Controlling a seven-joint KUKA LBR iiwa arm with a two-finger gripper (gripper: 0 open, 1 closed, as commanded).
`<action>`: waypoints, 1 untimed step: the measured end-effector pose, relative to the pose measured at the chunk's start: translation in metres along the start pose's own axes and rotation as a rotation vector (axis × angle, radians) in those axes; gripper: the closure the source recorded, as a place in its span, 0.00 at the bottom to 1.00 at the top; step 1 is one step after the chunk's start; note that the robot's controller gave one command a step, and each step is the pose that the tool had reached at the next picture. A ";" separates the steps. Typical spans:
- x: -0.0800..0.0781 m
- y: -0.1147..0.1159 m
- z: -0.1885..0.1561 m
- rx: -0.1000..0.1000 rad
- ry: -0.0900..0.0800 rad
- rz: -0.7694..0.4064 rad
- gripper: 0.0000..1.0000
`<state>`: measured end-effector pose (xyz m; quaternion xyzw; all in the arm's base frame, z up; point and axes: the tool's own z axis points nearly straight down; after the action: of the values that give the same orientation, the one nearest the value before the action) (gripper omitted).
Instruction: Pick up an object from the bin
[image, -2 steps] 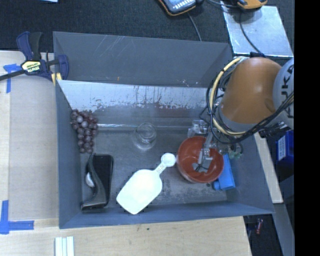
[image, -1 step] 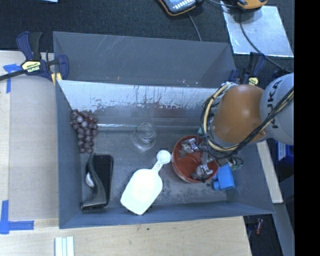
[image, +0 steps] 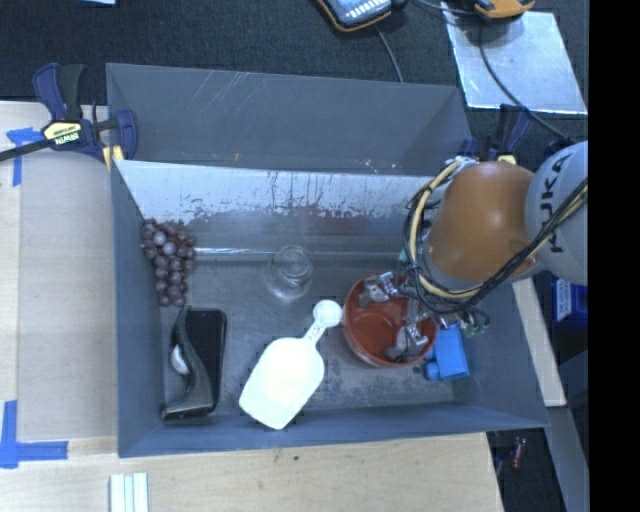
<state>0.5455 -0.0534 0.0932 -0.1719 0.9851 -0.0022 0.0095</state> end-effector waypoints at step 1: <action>-0.001 0.001 -0.007 -0.001 -0.002 -0.002 0.00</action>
Offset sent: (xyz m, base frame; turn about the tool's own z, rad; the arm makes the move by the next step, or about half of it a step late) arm 0.0029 0.0023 0.0013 0.0290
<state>0.5464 -0.0522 0.1004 -0.1728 0.9849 -0.0016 0.0103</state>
